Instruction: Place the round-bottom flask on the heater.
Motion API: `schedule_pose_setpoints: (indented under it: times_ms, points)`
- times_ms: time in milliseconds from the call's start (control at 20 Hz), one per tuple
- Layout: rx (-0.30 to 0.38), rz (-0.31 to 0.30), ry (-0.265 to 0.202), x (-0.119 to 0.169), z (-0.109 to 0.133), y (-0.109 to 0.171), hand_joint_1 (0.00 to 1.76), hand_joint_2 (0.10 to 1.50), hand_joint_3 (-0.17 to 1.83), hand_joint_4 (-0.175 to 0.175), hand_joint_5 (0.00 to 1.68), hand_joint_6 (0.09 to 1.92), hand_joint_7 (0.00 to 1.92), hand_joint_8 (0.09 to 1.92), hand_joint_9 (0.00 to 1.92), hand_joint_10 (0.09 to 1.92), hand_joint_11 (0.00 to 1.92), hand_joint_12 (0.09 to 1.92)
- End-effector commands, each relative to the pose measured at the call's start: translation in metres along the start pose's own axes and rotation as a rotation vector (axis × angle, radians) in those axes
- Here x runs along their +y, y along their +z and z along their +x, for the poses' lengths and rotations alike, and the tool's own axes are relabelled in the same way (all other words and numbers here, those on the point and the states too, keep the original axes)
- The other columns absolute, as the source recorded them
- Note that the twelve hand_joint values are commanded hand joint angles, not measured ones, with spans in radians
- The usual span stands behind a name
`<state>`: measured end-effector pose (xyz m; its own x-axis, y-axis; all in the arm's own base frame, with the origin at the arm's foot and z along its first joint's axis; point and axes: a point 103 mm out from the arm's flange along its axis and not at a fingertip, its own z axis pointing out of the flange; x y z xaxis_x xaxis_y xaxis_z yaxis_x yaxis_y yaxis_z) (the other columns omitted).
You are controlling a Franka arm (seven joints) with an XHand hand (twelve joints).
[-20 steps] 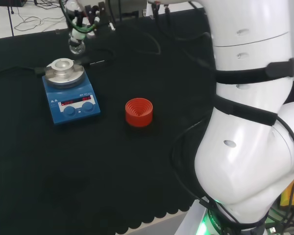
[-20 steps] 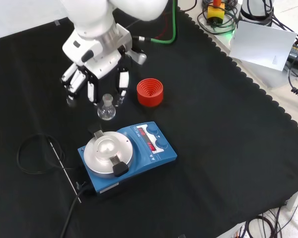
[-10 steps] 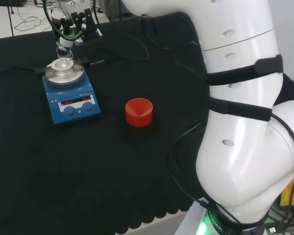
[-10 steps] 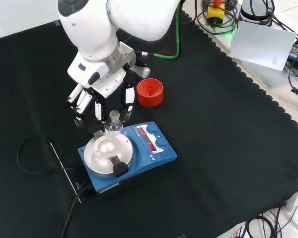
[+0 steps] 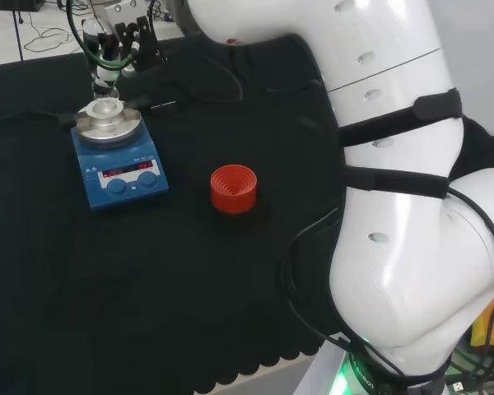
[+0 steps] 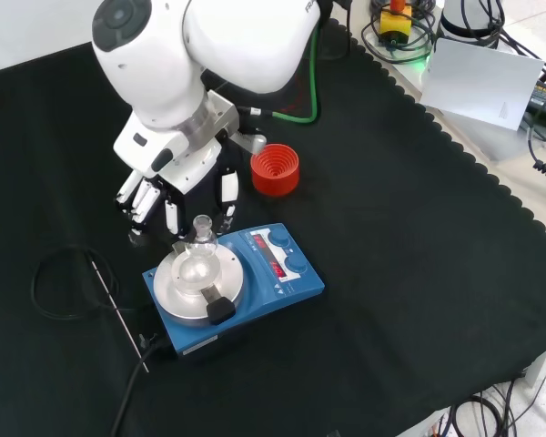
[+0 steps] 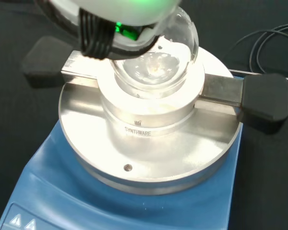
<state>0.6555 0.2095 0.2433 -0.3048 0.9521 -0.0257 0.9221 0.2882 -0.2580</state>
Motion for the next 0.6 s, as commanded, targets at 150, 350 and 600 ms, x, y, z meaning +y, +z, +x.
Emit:
schedule_pose_setpoints:
  times_ms: [150,350,600]
  points:
    - [0.006,0.016,-0.007,0.0141,-0.0063,0.0115,1.11,0.68,0.68,0.175,1.19,0.83,0.29,0.69,0.51,0.65,0.22,1.4]
    - [0.007,0.019,-0.005,0.0165,-0.0064,0.0135,1.11,0.68,0.68,0.175,1.19,0.83,0.29,0.69,0.51,0.65,0.22,1.4]
    - [0.01,0.013,-0.005,0.0185,-0.0093,0.0176,1.11,0.68,0.68,0.175,1.19,0.83,0.29,0.69,0.52,0.65,0.23,1.39]
